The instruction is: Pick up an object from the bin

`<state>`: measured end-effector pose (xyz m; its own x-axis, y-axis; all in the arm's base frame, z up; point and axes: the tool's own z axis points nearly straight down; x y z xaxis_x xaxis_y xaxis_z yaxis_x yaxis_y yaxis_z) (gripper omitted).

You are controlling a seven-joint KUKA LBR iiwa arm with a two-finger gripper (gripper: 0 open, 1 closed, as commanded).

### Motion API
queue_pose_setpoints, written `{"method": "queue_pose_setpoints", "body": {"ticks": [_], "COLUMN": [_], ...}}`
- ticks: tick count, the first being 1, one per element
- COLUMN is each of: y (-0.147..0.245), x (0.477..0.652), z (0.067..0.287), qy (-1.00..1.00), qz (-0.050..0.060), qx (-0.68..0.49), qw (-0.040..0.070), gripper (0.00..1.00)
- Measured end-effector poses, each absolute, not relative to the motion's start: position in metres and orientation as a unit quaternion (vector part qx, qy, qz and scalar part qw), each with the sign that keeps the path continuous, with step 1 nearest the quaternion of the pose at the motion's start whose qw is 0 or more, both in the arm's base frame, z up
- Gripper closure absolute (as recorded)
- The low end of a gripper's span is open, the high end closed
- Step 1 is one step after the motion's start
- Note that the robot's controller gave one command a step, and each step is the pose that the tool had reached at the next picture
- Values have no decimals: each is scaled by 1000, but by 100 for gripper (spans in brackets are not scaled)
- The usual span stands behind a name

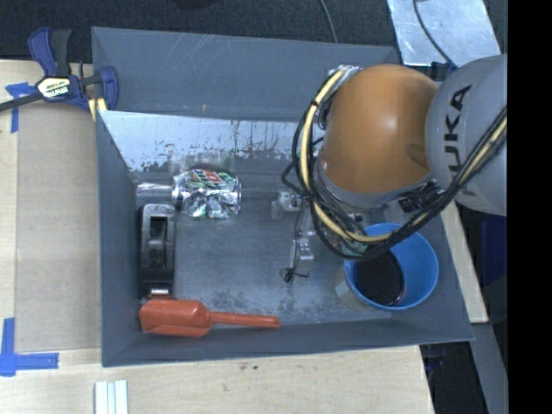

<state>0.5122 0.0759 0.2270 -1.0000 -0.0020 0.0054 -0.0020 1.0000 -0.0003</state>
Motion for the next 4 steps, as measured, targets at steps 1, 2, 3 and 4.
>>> {"method": "queue_pose_setpoints", "body": {"ticks": [1,2,3,4], "y": [76,124,156,234], "x": [514,505,487,501], "z": [231,111,158,100], "qy": [-1000,-998,-999,-961], "qz": [0,-1,-1,-1], "qx": [0,69,49,278], "qw": [-2,-4,-6,-6], "gripper": [0,0,0,0]}}
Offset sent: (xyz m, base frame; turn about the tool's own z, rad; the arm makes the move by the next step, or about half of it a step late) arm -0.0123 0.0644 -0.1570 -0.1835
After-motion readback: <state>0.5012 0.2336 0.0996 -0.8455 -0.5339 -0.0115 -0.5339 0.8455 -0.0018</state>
